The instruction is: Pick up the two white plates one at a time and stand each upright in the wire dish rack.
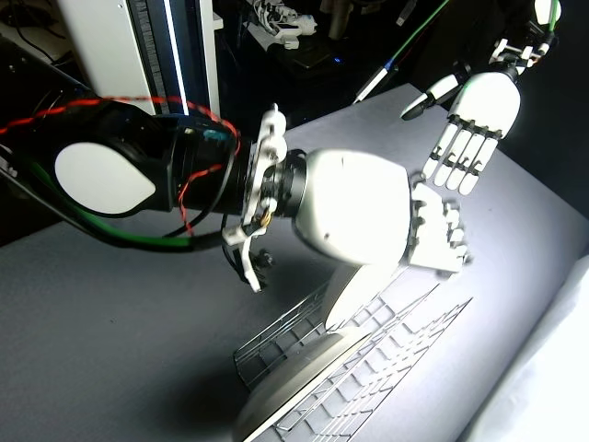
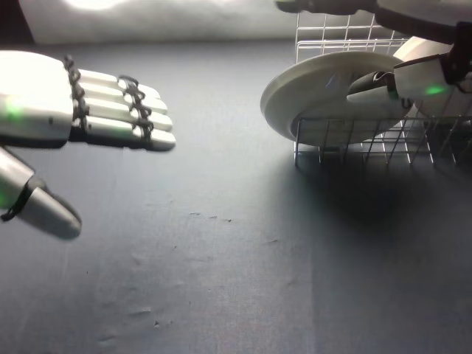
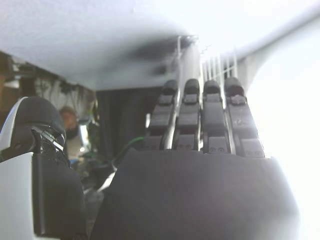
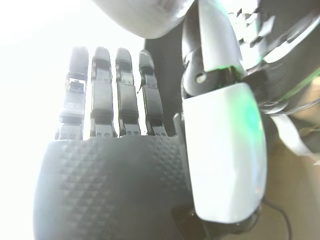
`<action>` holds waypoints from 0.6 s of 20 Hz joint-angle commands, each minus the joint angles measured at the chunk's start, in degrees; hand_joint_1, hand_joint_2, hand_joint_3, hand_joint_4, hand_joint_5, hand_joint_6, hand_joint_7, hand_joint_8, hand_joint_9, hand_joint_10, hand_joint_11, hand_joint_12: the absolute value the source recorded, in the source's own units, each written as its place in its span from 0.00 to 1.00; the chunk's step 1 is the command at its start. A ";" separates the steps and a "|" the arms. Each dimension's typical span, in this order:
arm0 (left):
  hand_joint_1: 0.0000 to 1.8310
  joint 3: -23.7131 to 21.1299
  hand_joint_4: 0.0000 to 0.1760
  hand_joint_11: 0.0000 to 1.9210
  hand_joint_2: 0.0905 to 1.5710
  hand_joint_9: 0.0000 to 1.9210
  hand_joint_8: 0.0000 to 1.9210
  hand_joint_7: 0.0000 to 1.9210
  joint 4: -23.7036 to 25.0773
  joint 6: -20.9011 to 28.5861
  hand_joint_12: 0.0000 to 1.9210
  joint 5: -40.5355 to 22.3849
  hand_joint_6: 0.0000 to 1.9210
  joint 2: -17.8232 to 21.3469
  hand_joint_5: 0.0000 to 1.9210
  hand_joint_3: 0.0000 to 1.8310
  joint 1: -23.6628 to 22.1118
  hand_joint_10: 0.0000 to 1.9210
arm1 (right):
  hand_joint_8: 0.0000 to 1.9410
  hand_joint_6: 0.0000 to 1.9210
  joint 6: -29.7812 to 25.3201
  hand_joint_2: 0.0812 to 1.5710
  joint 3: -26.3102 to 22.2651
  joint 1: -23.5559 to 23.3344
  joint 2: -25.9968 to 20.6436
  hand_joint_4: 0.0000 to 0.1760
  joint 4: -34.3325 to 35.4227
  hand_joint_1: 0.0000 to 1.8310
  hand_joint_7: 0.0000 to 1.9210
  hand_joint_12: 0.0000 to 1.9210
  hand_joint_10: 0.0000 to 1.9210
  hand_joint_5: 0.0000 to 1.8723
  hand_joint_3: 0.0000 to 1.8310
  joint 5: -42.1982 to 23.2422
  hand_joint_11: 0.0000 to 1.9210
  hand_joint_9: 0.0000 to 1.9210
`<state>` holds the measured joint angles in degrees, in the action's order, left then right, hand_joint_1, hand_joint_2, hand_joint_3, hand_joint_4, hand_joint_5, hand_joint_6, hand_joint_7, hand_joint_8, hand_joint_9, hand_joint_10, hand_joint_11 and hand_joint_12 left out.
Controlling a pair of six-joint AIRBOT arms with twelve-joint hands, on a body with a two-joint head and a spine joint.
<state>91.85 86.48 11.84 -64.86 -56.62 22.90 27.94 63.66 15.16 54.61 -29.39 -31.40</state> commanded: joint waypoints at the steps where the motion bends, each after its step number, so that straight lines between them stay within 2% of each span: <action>1: 0.00 -0.15 0.00 0.00 0.64 0.00 0.00 0.00 -4.62 -0.24 0.00 -4.81 0.00 0.78 0.00 0.00 0.25 0.00 | 0.00 0.00 -0.15 0.59 -0.17 -0.91 -0.42 0.00 -0.91 0.62 0.06 0.35 0.00 0.10 0.00 -9.08 0.00 0.05; 3: 0.00 -0.73 0.00 0.00 0.64 0.00 0.00 0.00 -4.62 -2.16 0.00 -5.66 0.00 1.17 0.00 0.00 1.36 0.00 | 0.00 0.00 -0.14 0.57 -0.32 -1.48 -0.42 0.00 -6.15 0.61 0.05 0.33 0.00 0.09 0.00 -11.88 0.00 0.04; 6: 0.00 -2.58 0.00 0.00 0.64 0.00 0.00 0.00 -4.61 -1.49 0.00 -5.70 0.00 2.06 0.00 0.00 1.55 0.00 | 0.00 0.00 -0.14 0.57 -1.27 -1.68 -0.75 0.00 -11.81 0.61 0.03 0.24 0.00 0.06 0.00 -15.69 0.00 0.02; 8: 0.00 -3.90 0.00 0.00 0.65 0.00 0.00 0.00 -4.10 -1.52 0.00 -5.79 0.00 2.91 0.01 0.00 0.34 0.00 | 0.00 0.00 -0.15 0.57 -1.65 -1.58 -0.95 0.00 -16.85 0.61 0.02 0.24 0.00 0.06 0.00 -19.23 0.00 0.01; 12: 0.00 -4.60 0.00 0.00 0.65 0.00 0.00 0.00 -0.30 -2.50 0.00 -5.38 0.00 3.07 0.01 0.00 -0.94 0.00 | 0.00 0.00 -0.14 0.58 -2.93 -1.40 -1.57 0.00 -20.43 0.57 0.01 0.20 0.00 0.05 0.00 -22.52 0.00 0.00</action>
<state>87.24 90.37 9.17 -67.99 -54.06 22.37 27.75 60.86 14.52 53.39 -53.80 -49.06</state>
